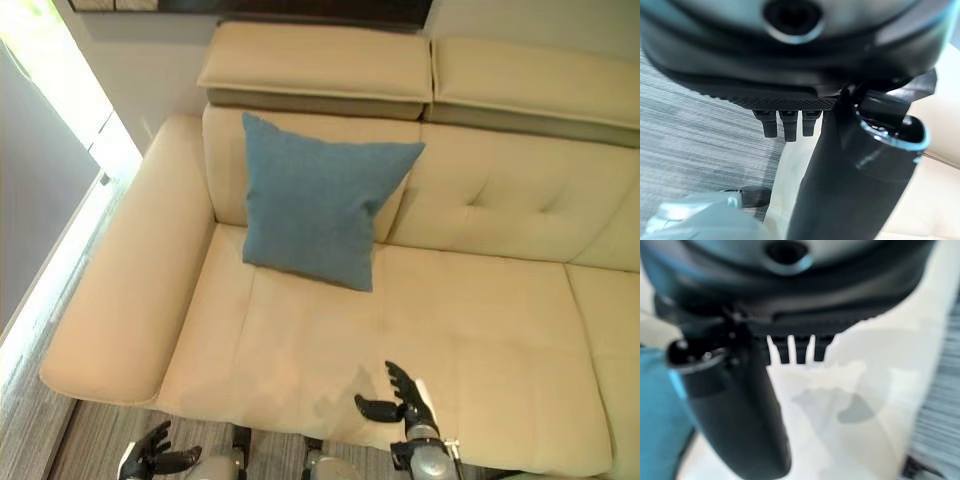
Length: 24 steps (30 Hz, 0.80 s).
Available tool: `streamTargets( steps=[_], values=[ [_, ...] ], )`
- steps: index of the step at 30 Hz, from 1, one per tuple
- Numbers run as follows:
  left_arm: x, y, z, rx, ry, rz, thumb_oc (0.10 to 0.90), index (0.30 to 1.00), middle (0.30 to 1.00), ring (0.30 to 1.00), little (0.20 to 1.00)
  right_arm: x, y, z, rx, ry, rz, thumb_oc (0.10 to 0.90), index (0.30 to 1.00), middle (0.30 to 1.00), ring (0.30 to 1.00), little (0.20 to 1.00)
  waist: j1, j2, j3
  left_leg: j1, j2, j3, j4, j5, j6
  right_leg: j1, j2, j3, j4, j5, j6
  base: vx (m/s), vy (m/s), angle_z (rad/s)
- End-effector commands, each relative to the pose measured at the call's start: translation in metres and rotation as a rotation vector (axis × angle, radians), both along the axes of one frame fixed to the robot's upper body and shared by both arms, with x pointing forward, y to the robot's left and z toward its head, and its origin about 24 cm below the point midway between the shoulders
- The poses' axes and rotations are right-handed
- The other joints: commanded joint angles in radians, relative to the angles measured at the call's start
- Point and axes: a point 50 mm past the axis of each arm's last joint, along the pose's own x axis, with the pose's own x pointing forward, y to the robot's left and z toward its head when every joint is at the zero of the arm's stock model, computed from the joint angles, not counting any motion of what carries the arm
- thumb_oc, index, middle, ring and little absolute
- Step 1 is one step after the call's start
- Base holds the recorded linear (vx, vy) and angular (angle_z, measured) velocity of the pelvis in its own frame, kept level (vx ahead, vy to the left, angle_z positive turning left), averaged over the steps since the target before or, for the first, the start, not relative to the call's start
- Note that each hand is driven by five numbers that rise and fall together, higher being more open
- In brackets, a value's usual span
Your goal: Pick up all the scattered cushions and arrange them neatly on the sofa.
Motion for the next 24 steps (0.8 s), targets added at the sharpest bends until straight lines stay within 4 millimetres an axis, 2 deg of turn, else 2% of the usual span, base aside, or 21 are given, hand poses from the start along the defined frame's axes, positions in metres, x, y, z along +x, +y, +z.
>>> streamTargets(
  steps=[1, 3, 5, 6, 7, 9, 11, 12, 14, 16, 17, 19, 20, 22, 24],
  values=[
    [0.029, 0.017, 0.011, 0.072, -0.09, -0.025, 0.8, 0.9, 0.9, 0.9, 0.9, 0.028, -0.003, 0.019, -0.014, -0.135, 0.022, 0.8, 0.9, 0.9, 0.9, 0.9, 0.024, -0.057, -0.016, 0.033, -0.033, 0.01, 0.043, -0.105, -0.014, 0.075, -0.041, -0.028, 0.008, -0.154, 0.05, -0.13, -0.061, 0.15],
    [0.038, 0.013, 0.012, 0.075, -0.103, -0.054, 0.8, 0.9, 0.9, 0.9, 0.9, 0.027, -0.002, 0.013, -0.024, -0.093, 0.034, 0.8, 0.9, 0.9, 0.9, 0.9, 0.024, -0.065, 0.002, 0.002, -0.04, 0.01, 0.115, -0.12, -0.022, 0.073, -0.05, -0.035, 0.01, -0.15, 0.045, -0.2, -0.047, 0.24],
    [0.046, 0.009, 0.012, 0.072, -0.108, -0.072, 0.8, 0.9, 0.9, 0.9, 0.9, 0.027, 0.0, 0.007, -0.051, -0.043, 0.064, 0.8, 0.9, 0.9, 0.9, 0.9, 0.027, -0.076, 0.009, -0.002, -0.058, 0.0, 0.194, -0.174, -0.023, 0.06, -0.064, -0.036, 0.016, -0.139, 0.043, -0.2, -0.016, 0.22],
    [0.046, 0.009, 0.012, 0.072, -0.108, -0.072, 0.8, 0.9, 0.9, 0.9, 0.9, 0.027, 0.0, 0.007, -0.051, -0.043, 0.064, 0.8, 0.9, 0.9, 0.9, 0.9, 0.027, -0.076, 0.009, -0.002, -0.058, 0.0, 0.194, -0.174, -0.023, 0.06, -0.064, -0.036, 0.016, -0.139, 0.043, -0.19, 0.03, 0.07],
    [0.051, 0.003, 0.011, 0.065, -0.112, -0.093, 0.8, 0.9, 0.9, 0.9, 0.9, 0.028, 0.004, 0.002, -0.067, 0.001, 0.105, 0.8, 0.9, 0.9, 0.9, 0.9, 0.027, -0.083, 0.0, 0.025, -0.081, -0.026, 0.271, -0.21, -0.023, 0.047, -0.075, -0.03, 0.02, -0.121, 0.041, -0.18, 0.047, 0.01],
    [0.052, -0.001, 0.011, 0.054, -0.111, -0.101, 0.8, 0.9, 0.9, 0.9, 0.9, 0.03, 0.006, 0.001, -0.085, 0.024, 0.135, 0.8, 0.9, 0.9, 0.9, 0.9, 0.019, -0.078, -0.014, 0.067, -0.082, -0.033, 0.321, -0.241, -0.021, 0.036, -0.078, -0.03, 0.026, -0.108, 0.043, -0.18, 0.077, -0.2],
    [0.053, -0.005, 0.009, 0.041, -0.101, -0.121, 0.8, 0.9, 0.9, 0.9, 0.9, 0.036, -0.005, 0.0, -0.097, 0.066, 0.103, 0.8, 0.9, 0.9, 0.9, 0.9, 0.014, -0.067, -0.028, 0.111, -0.072, -0.036, 0.35, -0.247, -0.026, 0.014, -0.081, -0.038, 0.04, -0.097, 0.046, -0.16, 0.104, -0.14],
    [0.053, -0.005, 0.009, 0.042, -0.098, -0.128, 0.8, 0.9, 0.9, 0.9, 0.9, 0.04, -0.008, 0.002, -0.105, 0.067, 0.095, 0.8, 0.9, 0.9, 0.9, 0.9, 0.007, -0.06, -0.037, 0.14, -0.07, -0.041, 0.326, -0.252, -0.025, -0.011, -0.081, -0.04, 0.049, -0.087, 0.051, -0.2, 0.13, 0.07],
    [0.054, -0.01, 0.009, 0.033, -0.099, -0.145, 0.8, 0.9, 0.9, 0.9, 0.9, 0.044, -0.011, 0.004, -0.122, 0.074, 0.095, 0.8, 0.9, 0.9, 0.9, 0.9, 0.001, -0.05, -0.039, 0.169, -0.078, -0.052, 0.261, -0.305, -0.007, -0.057, -0.088, -0.036, 0.064, -0.066, 0.066, -0.2, 0.117, 0.19],
    [0.055, -0.011, 0.008, 0.039, -0.088, -0.172, 0.8, 0.9, 0.9, 0.9, 0.9, 0.046, -0.012, 0.003, -0.13, 0.087, 0.089, 0.8, 0.9, 0.9, 0.9, 0.9, 0.001, -0.056, -0.038, 0.182, -0.1, -0.06, 0.209, -0.353, 0.018, -0.09, -0.108, -0.037, 0.068, -0.036, 0.082, -0.24, 0.137, 0.13],
    [0.055, -0.012, 0.007, 0.042, -0.082, -0.183, 0.8, 0.9, 0.9, 0.9, 0.9, 0.048, -0.014, 0.004, -0.141, 0.097, 0.084, 0.8, 0.9, 0.9, 0.9, 0.9, 0.001, -0.059, -0.033, 0.181, -0.113, -0.061, 0.186, -0.359, 0.033, -0.115, -0.12, -0.037, 0.071, -0.016, 0.096, -0.28, 0.156, 0.04],
    [0.053, -0.008, 0.006, 0.059, -0.055, -0.197, 0.8, 0.9, 0.9, 0.9, 0.9, 0.051, -0.015, 0.003, -0.156, 0.122, 0.089, 0.8, 0.9, 0.9, 0.9, 0.9, 0.008, -0.07, -0.015, 0.169, -0.143, -0.066, 0.151, -0.346, 0.055, -0.162, -0.155, -0.033, 0.064, 0.032, 0.134, -0.35, 0.17, -0.07],
    [0.053, -0.008, 0.006, 0.059, -0.055, -0.197, 0.8, 0.9, 0.9, 0.9, 0.9, 0.051, -0.015, 0.003, -0.155, 0.122, 0.089, 0.8, 0.9, 0.9, 0.9, 0.9, 0.008, -0.07, -0.015, 0.169, -0.144, -0.066, 0.151, -0.345, 0.055, -0.162, -0.155, -0.033, 0.064, 0.032, 0.134, -0.34, 0.124, -0.1],
    [0.051, -0.004, 0.004, 0.081, -0.025, -0.218, 0.8, 0.9, 0.9, 0.9, 0.9, 0.054, -0.014, 0.003, -0.154, 0.127, 0.085, 0.8, 0.9, 0.9, 0.9, 0.9, 0.008, -0.075, 0.007, 0.143, -0.151, -0.065, 0.162, -0.332, 0.063, -0.192, -0.179, -0.005, 0.081, 0.045, 0.16, -0.31, 0.06, -0.06],
    [0.05, 0.001, 0.004, 0.097, -0.009, -0.223, 0.8, 0.9, 0.9, 0.9, 0.9, 0.055, -0.018, 0.005, -0.146, 0.133, 0.055, 0.8, 0.9, 0.9, 0.9, 0.9, 0.019, -0.074, 0.025, 0.107, -0.149, -0.06, 0.17, -0.311, 0.069, -0.197, -0.172, 0.052, 0.142, -0.001, 0.157, -0.36, 0.045, 0.17]
  ],
)
